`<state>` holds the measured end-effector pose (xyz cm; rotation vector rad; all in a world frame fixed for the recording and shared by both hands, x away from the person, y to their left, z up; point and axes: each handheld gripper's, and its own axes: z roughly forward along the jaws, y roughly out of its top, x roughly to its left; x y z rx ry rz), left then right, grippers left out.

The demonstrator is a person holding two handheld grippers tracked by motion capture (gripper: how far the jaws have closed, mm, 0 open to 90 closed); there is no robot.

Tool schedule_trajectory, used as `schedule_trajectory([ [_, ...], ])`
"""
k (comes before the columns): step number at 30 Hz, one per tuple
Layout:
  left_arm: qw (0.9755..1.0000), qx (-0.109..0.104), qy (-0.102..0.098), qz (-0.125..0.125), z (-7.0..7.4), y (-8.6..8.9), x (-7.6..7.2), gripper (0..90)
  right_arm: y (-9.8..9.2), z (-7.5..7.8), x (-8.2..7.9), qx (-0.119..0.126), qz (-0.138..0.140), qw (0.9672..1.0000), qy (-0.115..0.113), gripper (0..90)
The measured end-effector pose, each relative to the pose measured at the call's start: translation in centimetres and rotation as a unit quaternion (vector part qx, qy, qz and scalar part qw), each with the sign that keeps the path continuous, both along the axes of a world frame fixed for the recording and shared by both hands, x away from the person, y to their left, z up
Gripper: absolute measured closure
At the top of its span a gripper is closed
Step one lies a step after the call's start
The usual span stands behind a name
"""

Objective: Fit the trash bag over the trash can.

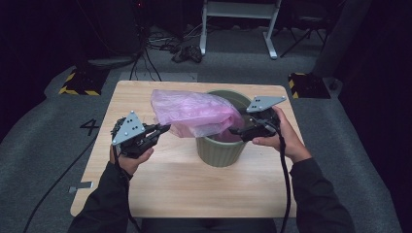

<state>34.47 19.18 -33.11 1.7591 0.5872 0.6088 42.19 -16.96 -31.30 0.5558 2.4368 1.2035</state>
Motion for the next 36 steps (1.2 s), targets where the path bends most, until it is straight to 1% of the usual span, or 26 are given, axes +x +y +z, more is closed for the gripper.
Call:
schedule_trajectory([
  [3,0.9999,0.008,-0.005,-0.008,0.3,-1.1,-0.1,88.7,-0.6,0.8,-0.9,0.02,0.007,0.9997,-0.012,20.9],
  [4,0.9999,0.01,-0.005,-0.011,0.3,-1.4,-0.2,88.7,-0.6,1.0,-1.2,0.021,0.009,0.9996,-0.015,20.7],
  [6,0.9997,0.016,-0.008,-0.019,0.5,-2.1,-0.3,88.7,-0.8,1.3,-1.9,0.017,0.013,0.9992,-0.033,19.8],
  [9,0.9993,0.025,-0.009,-0.028,0.6,-3.0,-0.4,88.7,-0.9,1.8,-2.8,0.032,0.025,0.9979,-0.051,21.4],
  [11,0.9989,0.031,-0.01,-0.035,0.7,-3.6,-0.5,88.7,-0.6,2.0,-3.3,0.036,0.034,0.9969,-0.06,21.5],
  [13,0.9985,0.033,-0.01,-0.041,0.7,-4.2,-0.6,88.7,-0.1,2.2,-3.8,0.034,0.038,0.9959,-0.075,24.1],
  [15,0.9982,0.037,-0.011,-0.047,0.7,-4.6,-0.6,88.7,0.6,2.2,-4.1,0.034,0.045,0.9947,-0.086,28.6],
  [16,0.998,0.038,-0.011,-0.049,0.7,-4.9,-0.6,88.6,0.9,2.2,-4.2,0.032,0.045,0.9942,-0.093,33.4],
  [17,0.9979,0.039,-0.011,-0.051,0.7,-5.1,-0.6,88.6,1.2,2.1,-4.2,0.031,0.048,0.9939,-0.095,39.4],
  [18,0.9978,0.038,-0.01,-0.053,0.6,-5.2,-0.6,88.6,1.6,2.0,-4.2,0.027,0.048,0.9938,-0.097,42.1],
  [19,0.9976,0.04,-0.009,-0.056,0.6,-5.4,-0.6,88.6,1.9,1.8,-4.2,0.022,0.047,0.9937,-0.099,47.7],
  [20,0.9975,0.04,-0.008,-0.058,0.6,-5.6,-0.6,88.5,2.1,1.6,-4.1,0.019,0.051,0.9935,-0.101,53.5],
  [21,0.9973,0.041,-0.009,-0.06,0.5,-5.8,-0.6,88.5,2.4,1.5,-4.0,0.017,0.055,0.9932,-0.101,56.9],
  [22,0.9972,0.043,-0.008,-0.061,0.5,-6.0,-0.7,88.4,2.6,1.3,-4.0,0.014,0.057,0.9931,-0.102,63.6],
  [25,0.9967,0.047,-0.008,-0.066,0.4,-6.5,-0.7,87.7,2.9,0.9,-4.1,0.011,0.066,0.9923,-0.104,79.2],
  [26,0.9967,0.046,-0.007,-0.067,0.3,-6.6,-0.7,87.5,2.9,0.8,-4.1,0.01,0.067,0.9923,-0.104,82.4],
  [28,0.9964,0.05,-0.006,-0.069,0.2,-6.7,-0.8,86.3,2.7,0.7,-4.1,0.012,0.063,0.9926,-0.104,87.0],
  [30,0.9962,0.051,-0.006,-0.07,0.0,-6.8,-0.8,83.9,2.2,0.6,-4.0,0.019,0.056,0.9932,-0.101,89.0],
  [32,0.9965,0.044,-0.004,-0.071,-0.2,-6.7,-0.8,78.2,1.6,0.5,-3.9,0.023,0.051,0.9937,-0.097,89.6],
  [34,0.9956,0.039,-0.001,-0.085,-0.4,-6.5,-1.0,74.6,1.0,0.4,-3.8,0.027,0.045,0.9941,-0.095,89.9],
  [36,0.9945,0.041,-0.003,-0.096,-0.6,-6.4,-1.3,66.8,0.5,0.3,-3.7,0.031,0.042,0.9944,-0.092,89.9],
])
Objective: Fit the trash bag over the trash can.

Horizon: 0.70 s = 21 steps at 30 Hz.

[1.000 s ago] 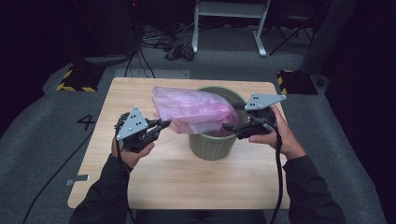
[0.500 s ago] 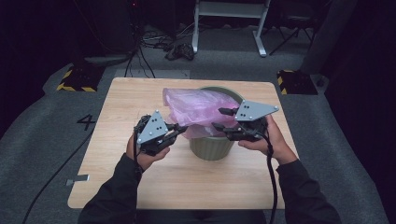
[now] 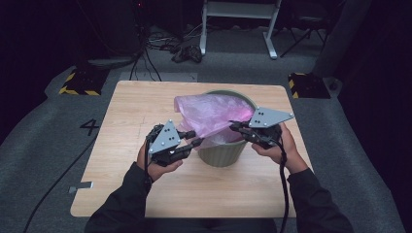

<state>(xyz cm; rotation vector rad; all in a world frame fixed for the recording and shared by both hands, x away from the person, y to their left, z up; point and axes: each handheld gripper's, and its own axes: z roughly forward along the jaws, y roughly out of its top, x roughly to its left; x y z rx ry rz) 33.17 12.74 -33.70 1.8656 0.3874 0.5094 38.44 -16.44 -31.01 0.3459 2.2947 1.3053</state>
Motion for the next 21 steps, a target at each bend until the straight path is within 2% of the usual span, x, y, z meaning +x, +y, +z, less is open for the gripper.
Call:
schedule_trajectory([
  [3,1.0,0.002,0.0,0.003,-0.3,0.3,-0.4,57.5,-0.7,-0.1,0.0,0.002,-0.006,1.0,0.003,89.9],
  [5,0.9999,-0.01,0.004,0.004,-0.6,0.8,-0.5,53.0,-1.2,-0.1,0.1,0.004,-0.012,0.9999,0.004,89.8],
  [13,0.9981,-0.043,0.021,0.04,-1.0,3.3,0.2,52.5,-3.0,-0.1,0.4,0.015,-0.025,0.9995,0.014,88.2],
  [18,0.9963,-0.049,0.032,0.063,-1.2,3.2,1.4,49.8,-3.5,-0.3,0.6,0.017,-0.033,0.9992,0.019,84.3],
  [21,0.9959,-0.056,0.035,0.062,-1.4,2.9,1.8,48.4,-3.8,-0.3,0.5,0.017,-0.033,0.9991,0.02,78.7],
])
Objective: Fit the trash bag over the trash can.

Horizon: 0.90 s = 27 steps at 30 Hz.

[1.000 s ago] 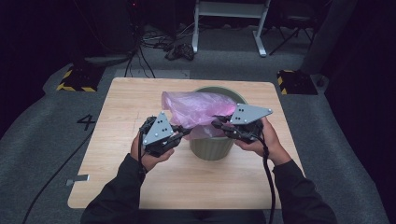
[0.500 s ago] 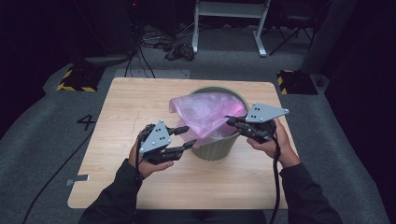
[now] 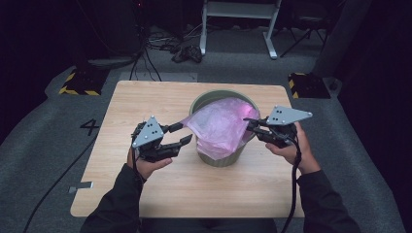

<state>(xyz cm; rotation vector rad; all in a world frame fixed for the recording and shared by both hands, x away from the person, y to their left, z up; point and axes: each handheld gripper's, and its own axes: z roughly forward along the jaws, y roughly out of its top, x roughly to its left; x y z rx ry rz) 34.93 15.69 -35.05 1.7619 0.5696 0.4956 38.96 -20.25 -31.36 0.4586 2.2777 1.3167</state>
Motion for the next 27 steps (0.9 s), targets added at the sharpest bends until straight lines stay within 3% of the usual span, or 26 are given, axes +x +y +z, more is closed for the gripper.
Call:
schedule_trajectory([
  [2,1.0,0.007,-0.004,-0.002,0.0,-0.3,0.0,48.1,-0.2,0.0,-0.1,0.001,0.005,1.0,0.001,69.3],
  [3,1.0,0.008,-0.006,-0.001,0.1,-0.4,0.0,48.1,-0.3,0.0,-0.3,0.002,0.013,0.9999,0.005,59.1],
  [5,0.9998,0.006,-0.009,-0.016,0.1,-0.6,-0.3,48.1,-0.3,0.1,-0.7,0.006,0.018,0.9998,0.004,50.9],
  [10,0.9988,0.019,-0.022,-0.039,0.3,-1.1,-1.4,49.5,0.0,0.6,-2.4,0.009,0.043,0.999,-0.011,38.4],
  [14,0.9985,0.02,-0.02,-0.048,0.3,-1.3,-1.8,49.6,0.8,1.0,-3.9,0.003,0.063,0.9974,-0.035,37.2],
  [17,0.9978,0.02,-0.019,-0.06,0.3,-1.6,-2.0,49.9,1.7,1.2,-4.6,-0.006,0.074,0.9959,-0.052,43.5],
  [23,0.9958,0.024,-0.021,-0.085,0.2,-2.2,-2.6,49.6,3.3,0.4,-4.4,-0.027,0.093,0.994,-0.051,75.1],
  [27,0.9952,0.031,-0.025,-0.089,0.1,-2.9,-2.7,60.6,3.7,-0.2,-4.2,-0.028,0.103,0.9932,-0.045,87.1],
])
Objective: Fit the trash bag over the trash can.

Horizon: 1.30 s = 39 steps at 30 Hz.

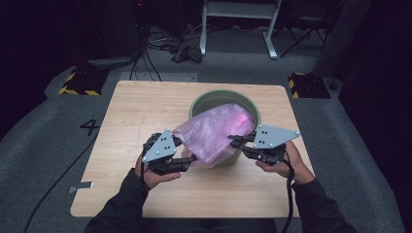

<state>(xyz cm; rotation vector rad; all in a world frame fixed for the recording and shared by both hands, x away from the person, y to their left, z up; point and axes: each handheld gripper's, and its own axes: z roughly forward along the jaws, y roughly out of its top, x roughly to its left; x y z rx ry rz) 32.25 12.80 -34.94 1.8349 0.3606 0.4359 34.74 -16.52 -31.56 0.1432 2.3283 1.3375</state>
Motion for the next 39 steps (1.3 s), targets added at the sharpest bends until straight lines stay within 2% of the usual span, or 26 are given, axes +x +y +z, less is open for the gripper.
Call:
schedule_trajectory([
  [3,0.9998,0.005,-0.012,0.013,0.0,-0.4,0.1,75.4,0.3,-0.4,0.0,-0.006,0.003,1.0,0.001,89.3],
  [6,0.9995,-0.003,-0.015,0.026,0.0,-0.4,0.5,89.9,0.1,-0.5,0.0,-0.003,0.001,1.0,0.002,89.5],
  [10,0.9991,-0.011,-0.009,0.041,0.0,0.0,1.0,90.0,-0.9,-0.4,0.2,0.001,-0.014,0.9999,0.004,89.8],
  [12,0.999,-0.025,-0.004,0.035,-0.1,0.4,1.0,89.8,-1.5,-0.3,0.3,0.008,-0.023,0.9997,0.009,89.9],
  [13,0.9991,-0.03,-0.003,0.029,0.0,0.5,1.0,80.9,-1.8,-0.3,0.4,0.01,-0.027,0.9995,0.009,89.9],
  [14,0.9992,-0.037,0.002,0.015,0.0,0.7,0.8,74.8,-2.0,-0.3,0.5,0.013,-0.033,0.9993,0.01,89.9],
  [15,0.9992,-0.038,0.0,0.011,0.0,0.6,0.5,69.7,-2.1,-0.3,0.6,0.015,-0.039,0.9991,0.012,89.9],
  [16,0.9993,-0.036,-0.004,0.008,0.2,0.6,0.2,67.0,-2.2,-0.3,0.7,0.016,-0.043,0.9989,0.012,89.9],
  [19,0.9994,-0.031,0.0,-0.015,0.3,0.2,-0.6,56.7,-2.2,-0.2,0.8,0.019,-0.05,0.9985,0.013,89.9],
  [21,0.999,-0.027,0.007,-0.033,0.3,0.0,-1.0,54.4,-2.1,-0.2,0.9,0.019,-0.052,0.9984,0.013,89.7],
  [27,0.9981,-0.024,0.024,-0.051,-0.3,0.2,-1.9,53.1,-2.1,-0.3,1.2,0.021,-0.068,0.9973,0.015,89.6],
  [30,0.9977,-0.026,0.026,-0.058,-0.3,0.2,-2.2,55.3,-2.0,-0.2,1.4,0.025,-0.074,0.9968,0.015,89.7],
  [34,0.9969,-0.034,0.028,-0.064,0.0,-0.8,-2.1,54.2,-1.9,-0.2,1.4,0.026,-0.074,0.9968,0.015,89.5],
  [36,0.9973,-0.034,0.03,-0.058,0.3,-1.3,-2.0,52.0,-1.8,-0.3,1.4,0.024,-0.074,0.9969,0.015,89.2],
  [39,0.9968,-0.046,0.033,-0.057,0.5,-1.6,-1.8,50.1,-1.8,-0.4,1.4,0.022,-0.074,0.9969,0.016,88.9],
])
